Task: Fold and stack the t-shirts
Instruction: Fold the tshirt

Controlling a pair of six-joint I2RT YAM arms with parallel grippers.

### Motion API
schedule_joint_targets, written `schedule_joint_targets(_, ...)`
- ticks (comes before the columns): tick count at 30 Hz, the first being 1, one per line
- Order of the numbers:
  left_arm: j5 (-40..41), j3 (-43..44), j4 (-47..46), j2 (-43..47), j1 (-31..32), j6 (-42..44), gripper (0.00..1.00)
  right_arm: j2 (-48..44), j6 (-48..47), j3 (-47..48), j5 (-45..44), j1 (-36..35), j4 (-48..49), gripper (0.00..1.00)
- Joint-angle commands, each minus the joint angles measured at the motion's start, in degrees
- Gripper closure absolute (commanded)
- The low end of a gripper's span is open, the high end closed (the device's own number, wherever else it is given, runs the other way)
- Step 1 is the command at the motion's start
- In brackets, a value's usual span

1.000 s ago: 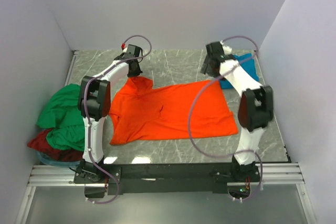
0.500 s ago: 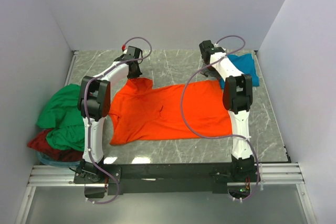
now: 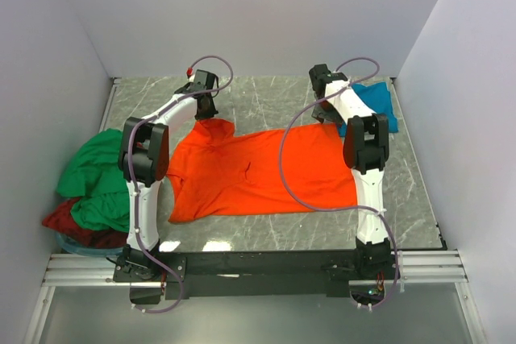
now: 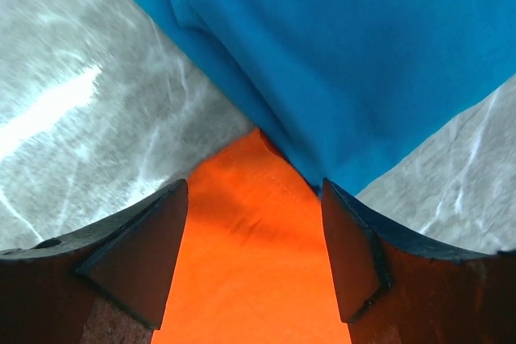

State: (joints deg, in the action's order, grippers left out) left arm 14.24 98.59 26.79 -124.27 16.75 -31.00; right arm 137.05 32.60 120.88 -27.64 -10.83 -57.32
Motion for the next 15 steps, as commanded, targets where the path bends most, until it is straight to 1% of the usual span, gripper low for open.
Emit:
schedule_joint_targets(1,-0.09,-1.03,-1.65,4.3,0.3,0.42,1.0,1.29,2.99,2.34,1.52,0.55,-3.84,0.27)
schedule_joint_targets(3,-0.62,-1.64,-2.09,4.56,0.3,0.51,1.0,0.68,4.14,1.56,2.58,0.63,-3.5,0.27)
schedule_joint_targets(6,-0.62,-1.47,-1.91,4.47,0.3,0.59,1.0,-0.3,4.57,0.06,6.54,0.63,-0.95,0.27)
schedule_joint_targets(10,-0.09,-1.55,-1.65,4.73,0.3,0.42,1.0,0.93,6.24,1.82,7.51,0.63,-2.44,0.28)
schedule_joint_targets(15,-0.53,-1.99,-2.09,4.91,0.3,0.51,1.0,0.67,8.18,1.02,9.53,0.72,-0.6,0.28)
